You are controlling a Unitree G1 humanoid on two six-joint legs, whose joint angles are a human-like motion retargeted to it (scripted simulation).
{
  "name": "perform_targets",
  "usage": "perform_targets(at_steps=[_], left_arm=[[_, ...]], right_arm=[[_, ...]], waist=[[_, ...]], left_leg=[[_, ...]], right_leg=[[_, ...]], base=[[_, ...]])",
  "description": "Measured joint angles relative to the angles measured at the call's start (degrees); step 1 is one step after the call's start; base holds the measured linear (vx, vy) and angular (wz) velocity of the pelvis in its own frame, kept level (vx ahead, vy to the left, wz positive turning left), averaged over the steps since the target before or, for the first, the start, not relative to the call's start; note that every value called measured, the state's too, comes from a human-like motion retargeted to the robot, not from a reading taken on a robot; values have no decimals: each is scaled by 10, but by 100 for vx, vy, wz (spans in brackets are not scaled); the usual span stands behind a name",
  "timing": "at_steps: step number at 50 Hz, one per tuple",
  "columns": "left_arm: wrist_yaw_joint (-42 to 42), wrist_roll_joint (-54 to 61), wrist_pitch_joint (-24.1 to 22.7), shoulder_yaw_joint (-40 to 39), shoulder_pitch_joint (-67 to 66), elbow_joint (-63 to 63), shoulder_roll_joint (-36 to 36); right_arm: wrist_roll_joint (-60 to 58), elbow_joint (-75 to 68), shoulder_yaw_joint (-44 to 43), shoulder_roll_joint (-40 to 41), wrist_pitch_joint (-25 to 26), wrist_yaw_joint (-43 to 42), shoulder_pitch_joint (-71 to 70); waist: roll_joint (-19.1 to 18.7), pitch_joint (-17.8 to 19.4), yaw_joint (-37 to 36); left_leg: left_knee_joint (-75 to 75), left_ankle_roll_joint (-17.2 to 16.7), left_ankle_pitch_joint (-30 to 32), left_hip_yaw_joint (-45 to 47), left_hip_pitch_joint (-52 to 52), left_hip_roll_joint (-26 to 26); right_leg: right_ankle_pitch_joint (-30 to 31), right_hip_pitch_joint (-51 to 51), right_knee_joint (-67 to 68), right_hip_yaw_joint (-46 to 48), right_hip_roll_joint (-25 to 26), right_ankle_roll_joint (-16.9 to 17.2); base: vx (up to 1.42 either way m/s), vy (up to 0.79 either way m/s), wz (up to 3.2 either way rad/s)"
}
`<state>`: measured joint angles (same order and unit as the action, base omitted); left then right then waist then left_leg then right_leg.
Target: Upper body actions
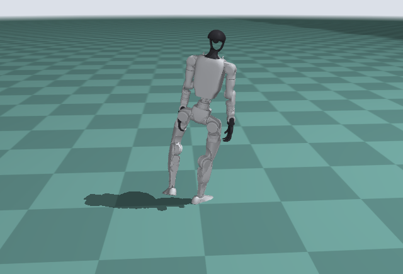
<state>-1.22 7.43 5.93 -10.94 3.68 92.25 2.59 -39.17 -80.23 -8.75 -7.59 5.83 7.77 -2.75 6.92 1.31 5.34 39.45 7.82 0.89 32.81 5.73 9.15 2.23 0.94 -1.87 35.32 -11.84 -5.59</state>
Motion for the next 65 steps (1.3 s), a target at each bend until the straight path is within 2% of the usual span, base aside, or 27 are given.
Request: perform_targets(at_steps=[2,5,9,12,13,17,20,22,25,28,37,45,50,53,58,60,63,65], left_arm=[[-5,-3,-8,7,5,-12,-12],[-13,-18,-17,24,12,-22,-25],[-4,-38,-14,51,17,-20,-33],[1,-49,-12,64,12,-20,-35],[2,-52,-11,67,10,-21,-35],[4,-59,-10,67,1,-25,-35],[11,-56,-3,51,-3,-20,-35],[7,-53,-1,42,0,-21,-31],[3,-42,-8,38,1,-32,-23],[-2,-38,-4,29,-2,-25,-18],[5,-19,1,8,-3,-4,-14],[7,-29,0,10,-4,-19,-18],[6,-37,-5,20,14,-38,-18],[1,-44,-9,27,18,-47,-16],[-2,-39,-14,32,20,-52,-11],[-1,-35,-12,27,25,-51,-7],[-2,-29,-7,18,32,-52,3],[-5,-22,-4,20,35,-57,4]], right_arm=[[2,-6,-3,-9,3,-3,-8],[8,-12,-8,-20,7,-3,-13],[10,-17,-20,-25,12,-7,-12],[15,-21,-26,-24,16,-8,-4],[17,-24,-28,-24,17,-7,-1],[21,-35,-34,-26,23,-9,12],[19,-44,-30,-21,36,-19,26],[40,-50,-33,-14,35,-36,36],[70,-69,-36,-15,21,-42,47],[52,-86,-41,-10,37,-45,58],[32,-73,-26,-8,35,-44,51],[40,-30,-12,-2,18,-32,37],[46,-14,-14,-1,6,-35,41],[46,-24,-19,-2,6,-41,49],[48,-46,-27,-9,12,-49,61],[50,-52,-27,-11,14,-52,60],[58,-59,-21,-15,18,-54,54],[74,-61,-22,-16,25,-52,48]], waist=[[-5,7,-16],[-10,14,-32],[-33,11,-23],[-53,4,-9],[-61,2,-6],[-90,3,15],[-96,-13,53],[-93,-9,63],[-85,-2,46],[-80,-15,33],[-80,-15,46],[-88,-13,38],[-92,5,54],[-91,5,58],[-85,11,53],[-82,19,47],[-75,35,25],[-75,49,-4]], left_leg=[[-3,-5,-7,-39,22,-20],[-42,-4,-29,-48,31,-39],[-118,-23,-90,-117,46,-82],[-196,-39,-102,-154,42,-103],[-227,-43,-97,-159,37,-106],[-324,-43,-13,-173,3,-117],[-332,-49,-17,-171,-4,-113],[-343,-47,-16,-167,-18,-115],[-364,-41,-15,-142,-45,-123],[-377,-40,-17,-124,-58,-127],[-385,-36,-19,-99,-76,-132],[-366,-55,-6,-109,-57,-119],[-334,-72,16,-191,-28,-109],[-324,-82,35,-253,-10,-112],[-304,-109,69,-364,25,-129],[-297,-121,81,-407,39,-137],[-301,-133,96,-440,50,-149],[-309,-131,100,-449,55,-153]], right_leg=[[3,9,7,-29,0,-3],[8,20,14,-68,-1,-4],[15,24,10,-95,20,-3],[17,25,9,-102,42,0],[17,24,10,-105,51,0],[10,10,13,-123,89,3],[3,12,19,-130,92,8],[-1,10,24,-132,92,9],[-3,8,29,-148,94,9],[-3,14,34,-166,94,14],[-3,20,46,-179,92,25],[-20,33,79,-176,91,30],[-40,18,101,-172,99,15],[-41,20,114,-245,116,9],[-40,18,128,-400,138,37],[-54,11,129,-436,149,46],[-66,-2,108,-332,130,21],[-63,-11,98,-304,137,9]], base=[[4,10,-128],[7,11,-106],[9,11,-73],[11,12,-69],[11,11,-80],[15,11,-61],[15,13,-18],[-4,13,-33],[0,8,-71],[8,7,-59],[-1,8,-28],[-5,4,6],[-10,-2,134],[-7,-13,182],[-9,-15,198],[-20,-19,189],[-26,-18,167],[-40,-16,155]])
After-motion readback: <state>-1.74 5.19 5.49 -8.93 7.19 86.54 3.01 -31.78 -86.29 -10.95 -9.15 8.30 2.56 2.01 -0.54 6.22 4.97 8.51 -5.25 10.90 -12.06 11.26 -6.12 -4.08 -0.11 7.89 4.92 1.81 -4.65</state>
